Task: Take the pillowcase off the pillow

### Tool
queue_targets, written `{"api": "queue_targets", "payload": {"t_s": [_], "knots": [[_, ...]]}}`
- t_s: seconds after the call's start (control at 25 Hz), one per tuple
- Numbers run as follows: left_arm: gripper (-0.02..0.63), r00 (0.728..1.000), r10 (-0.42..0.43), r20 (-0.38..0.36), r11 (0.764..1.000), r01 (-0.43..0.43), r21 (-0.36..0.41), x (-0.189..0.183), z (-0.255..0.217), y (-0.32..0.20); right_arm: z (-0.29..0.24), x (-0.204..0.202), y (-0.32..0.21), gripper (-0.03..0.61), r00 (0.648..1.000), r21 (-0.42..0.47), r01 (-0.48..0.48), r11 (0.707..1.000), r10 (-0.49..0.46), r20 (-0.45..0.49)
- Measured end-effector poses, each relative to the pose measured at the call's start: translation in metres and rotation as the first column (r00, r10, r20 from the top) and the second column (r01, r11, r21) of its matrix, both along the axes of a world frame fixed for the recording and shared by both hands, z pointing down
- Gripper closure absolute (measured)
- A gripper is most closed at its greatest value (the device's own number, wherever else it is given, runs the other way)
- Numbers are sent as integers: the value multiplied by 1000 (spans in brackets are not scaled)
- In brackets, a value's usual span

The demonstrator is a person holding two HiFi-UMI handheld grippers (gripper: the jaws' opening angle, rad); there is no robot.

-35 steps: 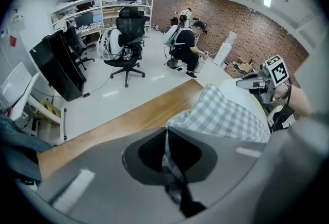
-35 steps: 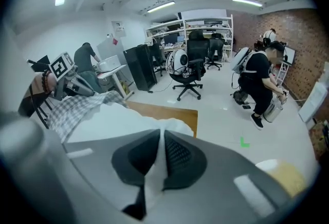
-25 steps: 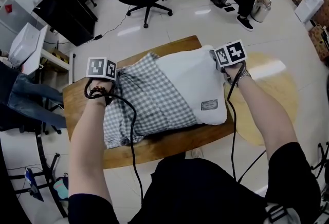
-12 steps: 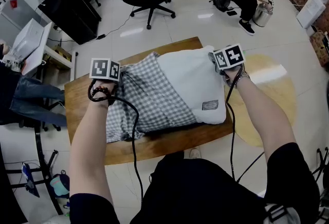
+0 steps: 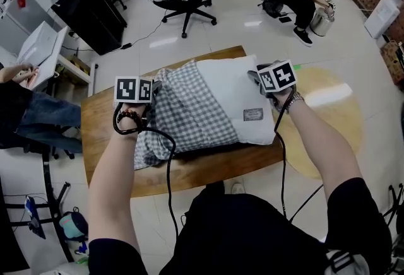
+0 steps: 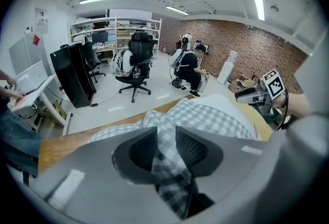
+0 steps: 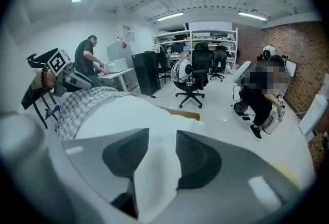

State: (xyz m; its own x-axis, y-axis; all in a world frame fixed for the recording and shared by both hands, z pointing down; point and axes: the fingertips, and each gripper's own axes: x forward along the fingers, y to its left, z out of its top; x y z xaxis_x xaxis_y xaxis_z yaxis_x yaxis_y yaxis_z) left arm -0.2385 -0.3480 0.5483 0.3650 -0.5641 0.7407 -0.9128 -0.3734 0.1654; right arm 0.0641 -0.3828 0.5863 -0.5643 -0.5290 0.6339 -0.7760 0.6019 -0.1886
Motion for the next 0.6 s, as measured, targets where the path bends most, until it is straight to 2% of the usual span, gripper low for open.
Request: {"api": "queue_targets", "payload": {"t_s": [0.4,0.6], "knots": [[485,999,-45,-22,996,46,70,18,-8,47,0,-6,58,411,995,45,95,994,-96,10],[482,994,-105,-30,988,108,110,27,-7,77,11,-6,91,399,986,50,164,985,-164,-1]]}}
